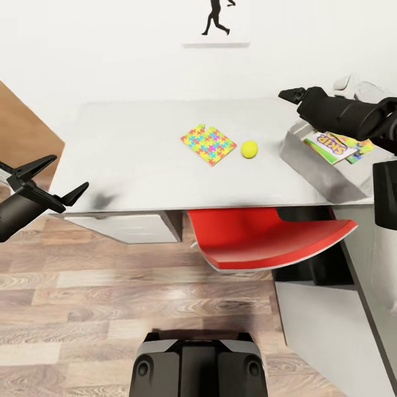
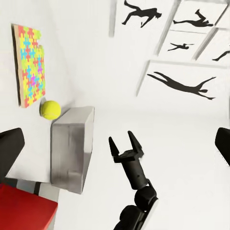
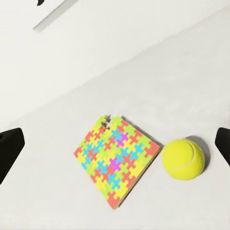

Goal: Put all the toys in the child's room - the three board games (two on the bed and one on the table), the two jigsaw puzzles on the table, and the tennis ball on the table - inside the toy box on the table in the child's room.

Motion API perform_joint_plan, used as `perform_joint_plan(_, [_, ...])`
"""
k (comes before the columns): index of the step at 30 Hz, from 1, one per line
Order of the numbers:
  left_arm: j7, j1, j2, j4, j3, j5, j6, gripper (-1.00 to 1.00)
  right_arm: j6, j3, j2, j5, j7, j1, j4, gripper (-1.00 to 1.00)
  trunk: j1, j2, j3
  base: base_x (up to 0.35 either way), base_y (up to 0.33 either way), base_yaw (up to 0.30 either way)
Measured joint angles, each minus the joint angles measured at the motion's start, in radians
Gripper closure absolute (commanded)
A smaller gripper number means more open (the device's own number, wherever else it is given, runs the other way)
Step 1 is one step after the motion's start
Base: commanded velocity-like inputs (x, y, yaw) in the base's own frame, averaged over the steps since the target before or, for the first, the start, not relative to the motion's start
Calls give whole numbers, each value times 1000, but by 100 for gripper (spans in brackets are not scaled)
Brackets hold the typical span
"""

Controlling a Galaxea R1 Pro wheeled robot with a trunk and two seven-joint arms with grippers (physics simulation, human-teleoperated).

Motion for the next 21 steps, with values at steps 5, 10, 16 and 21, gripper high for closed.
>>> perform_joint_plan(5, [0,0,0,0,0,0,0,-100,0,-1,-1,0,0,0,0,-100,0,0,0,0,0,281])
perform_joint_plan(10, [0,0,0,0,0,0,0,-100,1,0,-2,0,0,0,0,-100,0,0,0,0,0,144])
perform_joint_plan(16, [0,0,0,0,0,0,0,-100,1,0,-2,0,0,0,0,-100,0,0,0,0,36,55])
perform_joint_plan(21, [-1,0,0,0,0,-1,0,-100,2,-2,-3,1,-1,1,2,-100,0,0,0,0,183,19])
